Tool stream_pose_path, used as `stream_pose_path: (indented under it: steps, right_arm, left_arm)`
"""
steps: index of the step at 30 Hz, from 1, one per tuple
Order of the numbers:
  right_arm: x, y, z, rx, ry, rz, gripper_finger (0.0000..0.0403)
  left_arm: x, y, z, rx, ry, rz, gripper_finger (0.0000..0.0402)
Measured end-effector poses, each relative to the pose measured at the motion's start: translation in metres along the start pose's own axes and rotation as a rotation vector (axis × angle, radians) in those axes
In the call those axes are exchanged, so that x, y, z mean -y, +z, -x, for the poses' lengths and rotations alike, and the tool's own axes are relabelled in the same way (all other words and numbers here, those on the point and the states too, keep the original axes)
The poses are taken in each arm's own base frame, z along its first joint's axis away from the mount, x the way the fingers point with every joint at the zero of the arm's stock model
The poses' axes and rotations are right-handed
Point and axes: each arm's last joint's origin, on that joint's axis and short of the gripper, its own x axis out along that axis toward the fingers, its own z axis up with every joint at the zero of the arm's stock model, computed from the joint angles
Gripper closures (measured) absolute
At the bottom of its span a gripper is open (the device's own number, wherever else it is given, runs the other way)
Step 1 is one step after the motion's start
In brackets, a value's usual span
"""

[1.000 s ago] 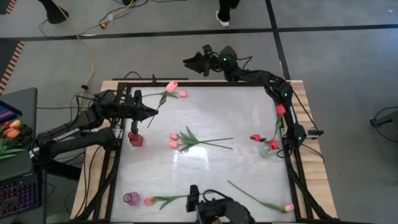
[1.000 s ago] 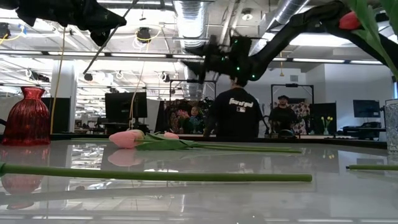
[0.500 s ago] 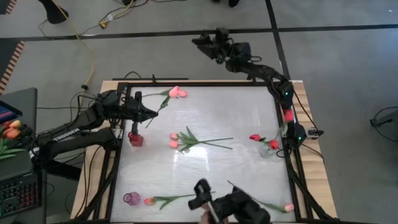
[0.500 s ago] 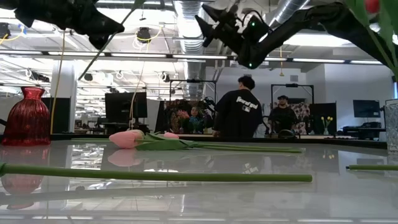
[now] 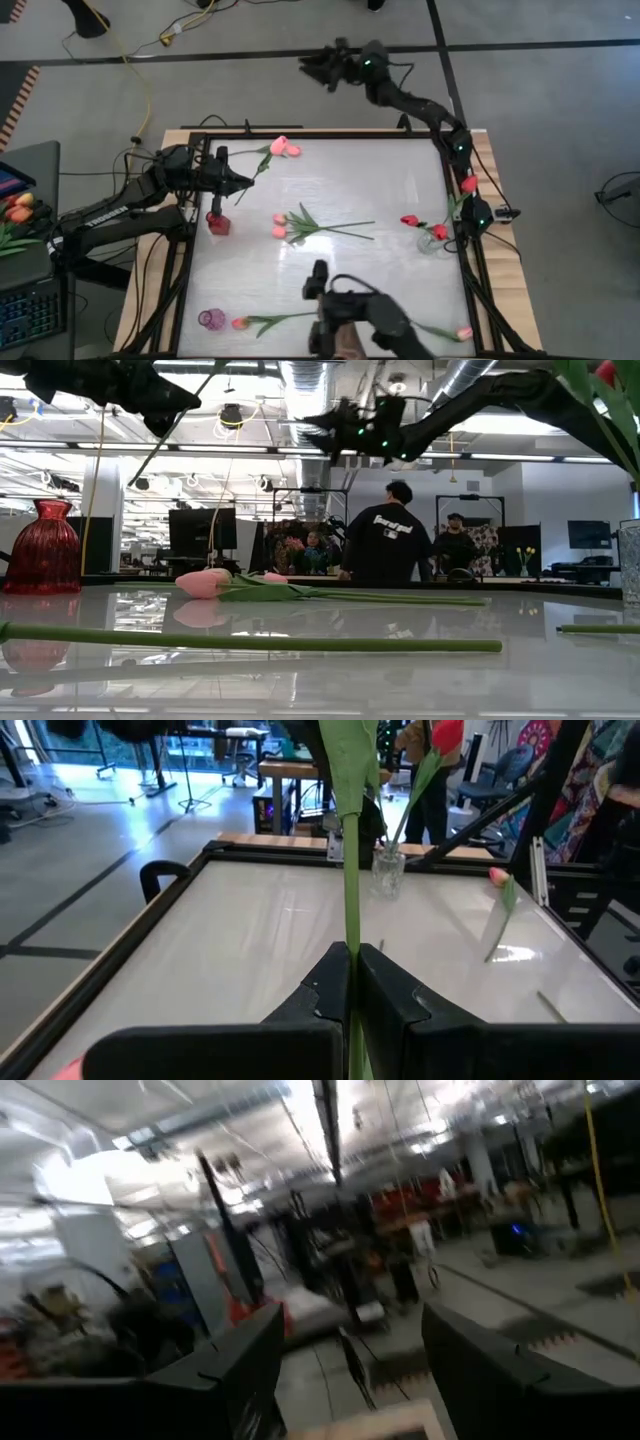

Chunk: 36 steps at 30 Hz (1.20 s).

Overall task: Sort flowers into vase by color
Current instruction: Put the top right pink flower into the red flower vase

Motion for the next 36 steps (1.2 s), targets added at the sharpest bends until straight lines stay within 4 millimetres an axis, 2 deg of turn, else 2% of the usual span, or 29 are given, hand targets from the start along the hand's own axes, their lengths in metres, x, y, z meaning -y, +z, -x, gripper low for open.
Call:
stream_pose_path:
  steps: [6,9,12,18,23,29,36]
  right_arm:
    - [-0.004,-0.057,-0.03,-0.063,0.029,-0.029,0.0138]
    - [-0.015,-0.082,-0.045,-0.108,0.088,-0.058,0.0138]
    - [-0.031,-0.095,-0.059,-0.152,0.163,-0.065,0.0138]
    - [-0.07,-0.107,-0.082,-0.198,0.335,-0.028,0.0138]
    - [-0.094,-0.12,-0.093,-0.267,0.487,-0.014,0.0138]
    - [-0.115,-0.133,-0.105,-0.261,0.555,0.111,0.0138]
    - [-0.146,-0.148,-0.122,-0.202,0.509,0.252,0.0138]
  left_arm:
    - [0.0,0.0,0.0,0.002,-0.016,0.043,0.0401]
    - [0.002,0.0,0.0,0.003,-0.047,0.066,0.0401]
    - [0.004,0.0,-0.001,0.0,-0.061,0.075,0.0401]
    - [0.009,-0.003,-0.003,-0.034,-0.025,0.091,0.0401]
    - [0.016,0.001,0.008,0.016,-0.022,0.078,0.0401]
    - [0.02,0.007,0.024,0.102,0.053,0.048,0.0401]
    - [0.014,0.003,0.012,0.044,0.126,0.081,0.0401]
